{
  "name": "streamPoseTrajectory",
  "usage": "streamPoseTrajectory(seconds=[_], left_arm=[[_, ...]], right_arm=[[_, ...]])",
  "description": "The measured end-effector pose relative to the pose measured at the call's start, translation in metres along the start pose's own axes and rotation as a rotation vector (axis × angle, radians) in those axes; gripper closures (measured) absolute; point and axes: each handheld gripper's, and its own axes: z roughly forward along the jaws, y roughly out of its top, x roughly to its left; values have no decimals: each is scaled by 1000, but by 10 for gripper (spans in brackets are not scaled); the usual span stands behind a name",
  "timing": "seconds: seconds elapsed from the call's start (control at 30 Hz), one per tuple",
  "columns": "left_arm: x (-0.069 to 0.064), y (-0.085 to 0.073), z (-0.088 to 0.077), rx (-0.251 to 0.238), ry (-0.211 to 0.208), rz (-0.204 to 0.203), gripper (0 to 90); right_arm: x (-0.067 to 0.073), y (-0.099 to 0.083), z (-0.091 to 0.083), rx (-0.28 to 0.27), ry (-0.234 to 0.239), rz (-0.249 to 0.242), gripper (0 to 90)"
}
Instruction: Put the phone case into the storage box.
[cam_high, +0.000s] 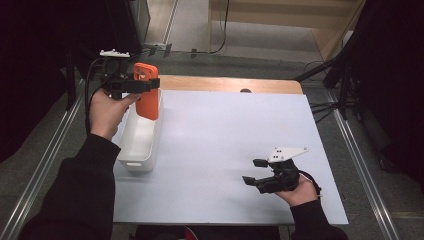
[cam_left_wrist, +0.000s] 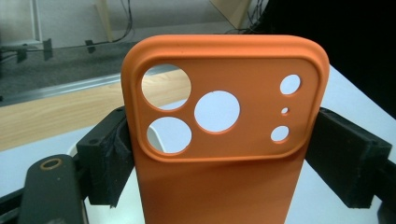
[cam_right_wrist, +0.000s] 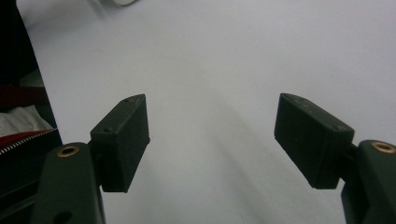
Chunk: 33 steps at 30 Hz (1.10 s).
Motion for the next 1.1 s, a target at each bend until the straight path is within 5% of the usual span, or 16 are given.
streamPoseTrajectory(seconds=[0.27,0.6,1.1], left_arm=[[1,14,9,-9,17,4,158],[5,24,22,-29,103,24,158],[22,26,44,-68,184,-25,158]], right_arm=[[1,-2,-3,-2,0,2,250],[1,-4,-6,-7,-9,15,250],[1,-4,-6,-12,-9,12,250]])
